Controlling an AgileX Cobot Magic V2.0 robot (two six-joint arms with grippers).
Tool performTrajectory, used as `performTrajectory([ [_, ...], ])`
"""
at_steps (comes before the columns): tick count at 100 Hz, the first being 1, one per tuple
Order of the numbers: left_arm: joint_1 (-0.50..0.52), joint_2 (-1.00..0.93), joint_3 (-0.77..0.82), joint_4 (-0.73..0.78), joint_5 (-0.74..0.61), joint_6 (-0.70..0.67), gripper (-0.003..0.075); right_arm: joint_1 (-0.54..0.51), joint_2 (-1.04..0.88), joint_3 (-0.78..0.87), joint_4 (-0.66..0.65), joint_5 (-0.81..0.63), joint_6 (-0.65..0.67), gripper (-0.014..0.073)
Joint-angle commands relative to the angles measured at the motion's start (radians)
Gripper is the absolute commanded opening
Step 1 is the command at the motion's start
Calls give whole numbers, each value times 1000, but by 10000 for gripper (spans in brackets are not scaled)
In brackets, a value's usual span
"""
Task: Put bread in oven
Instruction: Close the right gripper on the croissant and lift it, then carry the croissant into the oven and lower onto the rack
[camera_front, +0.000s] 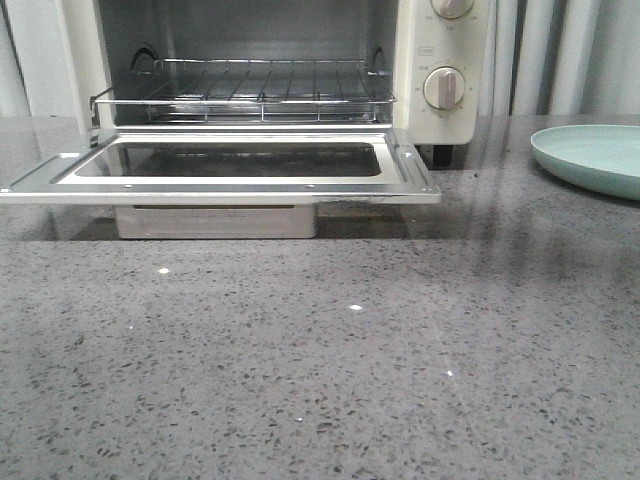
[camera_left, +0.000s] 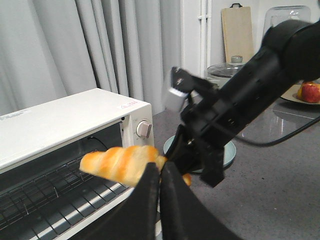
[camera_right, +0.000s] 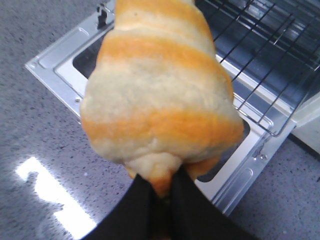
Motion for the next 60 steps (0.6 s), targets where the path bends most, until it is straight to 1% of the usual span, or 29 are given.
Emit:
performTrajectory([
  [1, 3, 4, -34, -30, -56, -9, -22, 1, 58, -79, -85, -61, -11, -55],
  [13, 3, 1, -34, -32, -30, -9, -22, 1, 168, -175, -180, -61, -11, -56],
  [25, 3, -11, -34, -32, 8, -9, -22, 1, 242, -268, -219, -52, -11, -56],
  [40, 3, -24, -34, -32, 13, -9, -22, 1, 320, -374, -294, -50, -11, -56],
  [48, 3, -26, -34, -32, 13, -9, -22, 1, 354, -410, -326, -38, -11, -56],
  [60, 3, -28, -34, -43, 13, -9, -22, 1, 388, -427, -410, -45, -11, -57],
])
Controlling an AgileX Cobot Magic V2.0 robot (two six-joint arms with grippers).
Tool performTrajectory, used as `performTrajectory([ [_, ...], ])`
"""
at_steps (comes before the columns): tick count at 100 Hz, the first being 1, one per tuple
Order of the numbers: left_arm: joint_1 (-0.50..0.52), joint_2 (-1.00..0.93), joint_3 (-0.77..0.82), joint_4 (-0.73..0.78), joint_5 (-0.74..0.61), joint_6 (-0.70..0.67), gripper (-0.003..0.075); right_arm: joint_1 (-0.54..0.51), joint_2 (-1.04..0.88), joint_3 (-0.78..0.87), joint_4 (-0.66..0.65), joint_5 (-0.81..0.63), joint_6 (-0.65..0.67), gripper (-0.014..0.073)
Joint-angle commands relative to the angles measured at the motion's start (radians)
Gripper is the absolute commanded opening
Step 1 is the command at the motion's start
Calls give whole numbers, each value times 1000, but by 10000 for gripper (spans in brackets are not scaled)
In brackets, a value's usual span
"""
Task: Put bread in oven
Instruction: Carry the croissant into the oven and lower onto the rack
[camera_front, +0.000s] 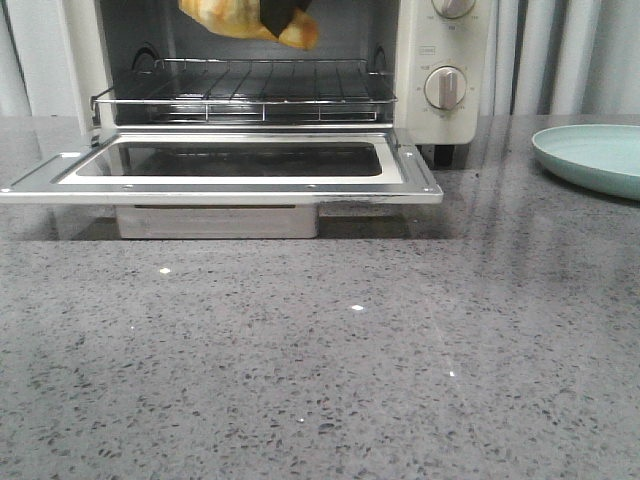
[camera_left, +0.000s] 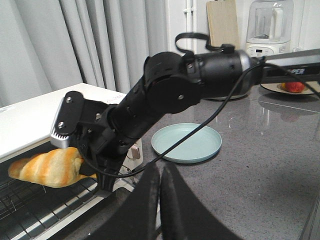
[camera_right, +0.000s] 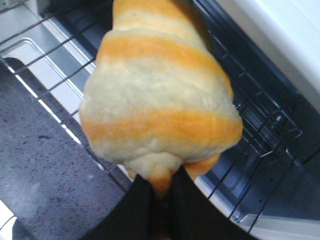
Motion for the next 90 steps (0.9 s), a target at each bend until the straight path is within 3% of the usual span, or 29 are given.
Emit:
performTrajectory([
  [1, 1, 5, -34, -43, -55, -9, -22, -2, -29, -43, -102, -51, -9, -57],
  [29, -41, 5, -34, -58, -51, -9, -22, -2, 29, -43, -230, -96, -9, -57],
  [52, -41, 5, -34, -58, -51, -9, -22, -8, 38, -43, -236, -146, 14, -41],
  [62, -41, 5, -34, -60, -49, -9, -22, -12, 38, -43, -233, -146, 14, 71],
  [79, -41, 5, -34, -60, -47, -9, -22, -12, 38, -43, -233, -155, 32, 389],
  [90, -41, 5, -34, -60, -47, -9, -22, -12, 31, -43, -235, -148, 64, 451],
])
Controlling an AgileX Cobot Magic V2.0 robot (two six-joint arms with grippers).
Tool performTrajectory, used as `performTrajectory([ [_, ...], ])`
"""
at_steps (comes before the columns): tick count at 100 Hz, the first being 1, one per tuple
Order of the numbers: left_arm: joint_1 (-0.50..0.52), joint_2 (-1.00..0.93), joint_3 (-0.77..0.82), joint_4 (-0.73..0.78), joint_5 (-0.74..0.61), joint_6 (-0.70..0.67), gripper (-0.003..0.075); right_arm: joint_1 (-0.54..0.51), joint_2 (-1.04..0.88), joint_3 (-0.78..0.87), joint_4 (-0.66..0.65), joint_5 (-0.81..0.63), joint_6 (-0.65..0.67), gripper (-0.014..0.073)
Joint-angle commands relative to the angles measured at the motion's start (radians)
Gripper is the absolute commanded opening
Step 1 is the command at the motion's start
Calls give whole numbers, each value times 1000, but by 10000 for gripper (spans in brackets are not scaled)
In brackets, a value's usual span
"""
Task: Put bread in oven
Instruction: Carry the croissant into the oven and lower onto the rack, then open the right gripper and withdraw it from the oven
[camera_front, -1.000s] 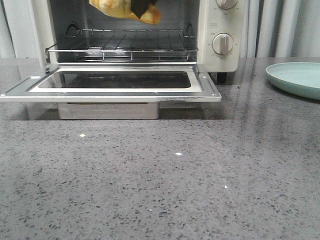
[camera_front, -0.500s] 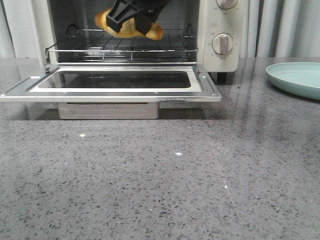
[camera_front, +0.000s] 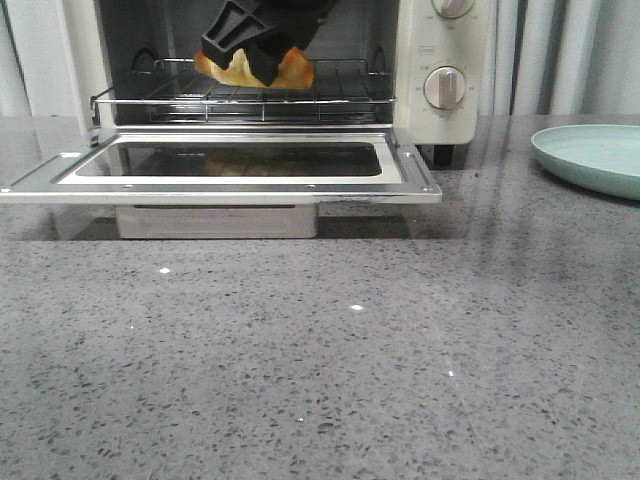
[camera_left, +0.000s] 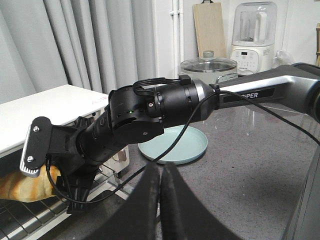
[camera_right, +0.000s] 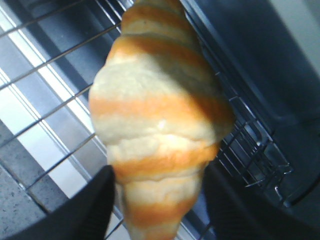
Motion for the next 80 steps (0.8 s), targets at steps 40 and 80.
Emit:
performTrajectory([
  [40, -9, 5, -34, -41, -107, -9, -22, 37, -168, -35, 7, -13, 90, 449],
  [80, -2, -57, 69, 188, -278, -151, -22, 164, -553, 283, 139, -46, 110, -58],
])
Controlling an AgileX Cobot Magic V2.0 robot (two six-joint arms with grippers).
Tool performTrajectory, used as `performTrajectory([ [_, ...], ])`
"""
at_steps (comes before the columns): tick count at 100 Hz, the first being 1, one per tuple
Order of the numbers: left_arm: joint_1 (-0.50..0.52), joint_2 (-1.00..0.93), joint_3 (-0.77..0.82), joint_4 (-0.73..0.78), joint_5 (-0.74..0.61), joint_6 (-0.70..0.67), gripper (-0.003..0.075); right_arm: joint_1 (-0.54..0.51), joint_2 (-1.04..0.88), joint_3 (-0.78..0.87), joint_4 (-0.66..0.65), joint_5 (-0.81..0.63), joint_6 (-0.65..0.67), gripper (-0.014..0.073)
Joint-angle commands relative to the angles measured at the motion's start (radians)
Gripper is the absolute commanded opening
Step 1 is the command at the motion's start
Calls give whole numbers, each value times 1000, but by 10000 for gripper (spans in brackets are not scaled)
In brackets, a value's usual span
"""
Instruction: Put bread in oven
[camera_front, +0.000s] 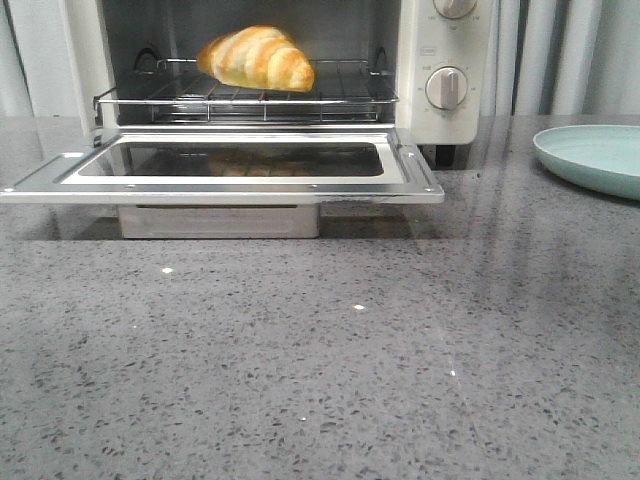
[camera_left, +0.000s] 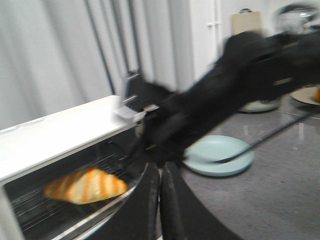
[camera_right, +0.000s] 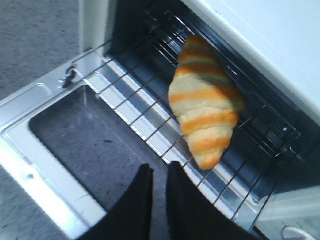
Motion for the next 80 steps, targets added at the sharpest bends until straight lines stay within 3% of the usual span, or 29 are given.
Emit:
performTrajectory([
  [1, -2, -23, 20, 69, -126, -107, -22, 27, -195, 109, -17, -99, 25, -55],
  [8, 11, -56, 75, 121, -171, -164, -22, 36, -349, 233, -17, -119, 57, -48],
  [28, 25, -110, 229, 124, -295, -166, -22, 36, -782, 560, -54, -128, 87, -48],
  [40, 25, -110, 299, 122, -369, -166, -22, 36, -1054, 729, -136, -154, 116, -48],
  [46, 25, -110, 328, 122, -391, -166, -22, 36, -1178, 809, -236, -167, 225, -48],
  [56, 25, -110, 356, 122, -395, -166, -22, 36, -1304, 901, -430, -114, 405, -48],
  [80, 25, -110, 365, 122, -386, -166, -22, 36, -1385, 955, -533, -148, 411, -48],
])
